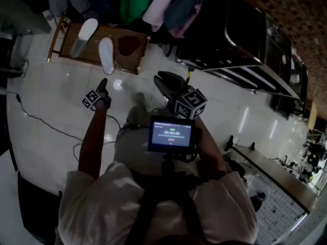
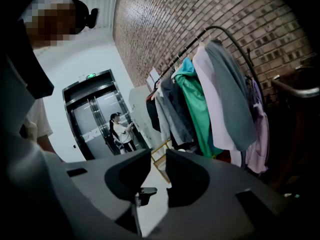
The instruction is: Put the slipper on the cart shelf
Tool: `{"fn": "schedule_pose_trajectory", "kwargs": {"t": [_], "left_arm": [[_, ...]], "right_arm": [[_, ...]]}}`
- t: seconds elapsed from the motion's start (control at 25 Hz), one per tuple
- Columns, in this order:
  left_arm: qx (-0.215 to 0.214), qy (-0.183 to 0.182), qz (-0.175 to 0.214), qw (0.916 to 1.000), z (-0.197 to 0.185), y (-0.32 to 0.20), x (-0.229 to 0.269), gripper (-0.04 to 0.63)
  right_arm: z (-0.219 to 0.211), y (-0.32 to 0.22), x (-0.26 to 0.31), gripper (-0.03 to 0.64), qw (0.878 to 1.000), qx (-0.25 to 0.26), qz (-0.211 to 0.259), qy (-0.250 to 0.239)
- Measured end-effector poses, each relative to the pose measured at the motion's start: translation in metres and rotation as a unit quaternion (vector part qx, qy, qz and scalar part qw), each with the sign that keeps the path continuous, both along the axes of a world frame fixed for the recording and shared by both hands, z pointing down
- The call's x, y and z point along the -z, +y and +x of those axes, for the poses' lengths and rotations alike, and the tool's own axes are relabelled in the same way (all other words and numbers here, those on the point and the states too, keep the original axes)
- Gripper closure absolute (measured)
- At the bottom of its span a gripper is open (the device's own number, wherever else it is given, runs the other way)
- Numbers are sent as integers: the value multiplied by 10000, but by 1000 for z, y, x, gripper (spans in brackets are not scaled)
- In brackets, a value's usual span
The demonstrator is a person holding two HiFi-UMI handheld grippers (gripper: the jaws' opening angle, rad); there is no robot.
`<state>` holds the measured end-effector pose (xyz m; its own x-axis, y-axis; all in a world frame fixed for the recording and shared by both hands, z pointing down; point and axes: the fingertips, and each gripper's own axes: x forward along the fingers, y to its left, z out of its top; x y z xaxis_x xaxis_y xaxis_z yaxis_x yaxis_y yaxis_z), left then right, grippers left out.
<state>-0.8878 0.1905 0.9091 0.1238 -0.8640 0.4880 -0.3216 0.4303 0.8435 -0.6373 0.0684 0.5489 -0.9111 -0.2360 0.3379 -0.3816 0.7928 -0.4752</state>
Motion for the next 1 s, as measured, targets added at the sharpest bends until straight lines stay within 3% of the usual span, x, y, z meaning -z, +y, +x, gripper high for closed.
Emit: {"fn": "schedule_pose_trajectory", "kwargs": {"t": [0.48, 0.76, 1.0], "left_arm": [[282, 630, -244, 9973, -20, -31, -57, 373], [780, 1442, -537, 9850, -17, -27, -97, 297], [1249, 1796, -387, 9750, -23, -39, -109, 278]], "right_arm": [[-17, -5, -21, 494, 9997, 202, -145, -45], [-11, -6, -20, 494, 9996, 225, -148, 49], [-3, -9, -29, 494, 9995, 114, -231, 165]]}}
